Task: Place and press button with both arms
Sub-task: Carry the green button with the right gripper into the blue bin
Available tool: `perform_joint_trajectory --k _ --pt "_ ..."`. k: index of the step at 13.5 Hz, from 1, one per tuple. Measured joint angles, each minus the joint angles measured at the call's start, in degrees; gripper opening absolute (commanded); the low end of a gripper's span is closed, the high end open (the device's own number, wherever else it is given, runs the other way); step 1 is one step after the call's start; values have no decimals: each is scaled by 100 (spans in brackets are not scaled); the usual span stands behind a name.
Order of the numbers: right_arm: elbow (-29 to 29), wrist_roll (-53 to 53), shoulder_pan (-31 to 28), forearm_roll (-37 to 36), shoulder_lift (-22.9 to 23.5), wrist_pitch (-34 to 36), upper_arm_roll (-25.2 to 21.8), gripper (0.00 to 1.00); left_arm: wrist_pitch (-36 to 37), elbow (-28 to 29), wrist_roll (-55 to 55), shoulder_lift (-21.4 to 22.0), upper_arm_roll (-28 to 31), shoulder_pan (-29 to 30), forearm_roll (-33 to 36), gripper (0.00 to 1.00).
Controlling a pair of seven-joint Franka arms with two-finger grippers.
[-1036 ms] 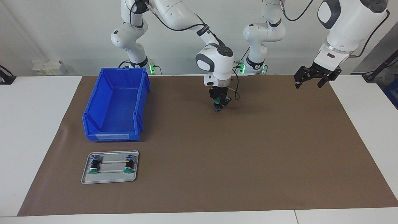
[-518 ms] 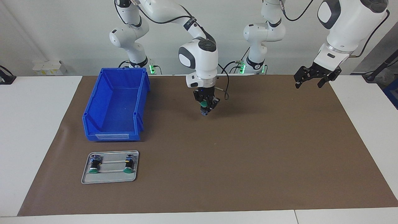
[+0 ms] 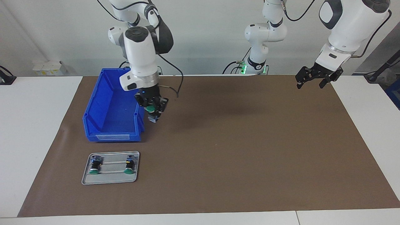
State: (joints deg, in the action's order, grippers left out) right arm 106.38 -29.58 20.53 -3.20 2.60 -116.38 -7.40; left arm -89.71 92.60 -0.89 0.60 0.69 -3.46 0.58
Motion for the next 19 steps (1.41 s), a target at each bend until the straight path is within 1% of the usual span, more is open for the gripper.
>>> perform_joint_trajectory --k 3,4,5,7,8,10,12,16,19 --pt "15 1727 -934 44 -154 489 -9 0 -1 0 0 0 0 0 0 100" --pt "49 2183 -1210 173 -202 665 -9 0 -1 0 0 0 0 0 0 100" --pt "150 2551 -1479 328 -262 771 -10 0 -1 0 0 0 0 0 0 100" --pt "622 3021 -1861 559 -463 732 -13 0 -2 0 0 0 0 0 0 100" --pt "986 3079 -1911 601 -603 569 -13 0 -2 0 0 0 0 0 0 100" --pt "1856 3083 -1887 627 -890 -46 6 0 -3 0 0 0 0 0 0 100" --pt "2499 3083 -1861 628 -1022 -594 17 0 -4 0 0 0 0 0 0 100" --pt "3179 3039 -1864 631 -983 -1484 18 0 -5 0 0 0 0 0 0 100" --pt "3340 2925 -1840 632 -758 -1892 19 0 -7 0 -1 0 0 0 0 100"
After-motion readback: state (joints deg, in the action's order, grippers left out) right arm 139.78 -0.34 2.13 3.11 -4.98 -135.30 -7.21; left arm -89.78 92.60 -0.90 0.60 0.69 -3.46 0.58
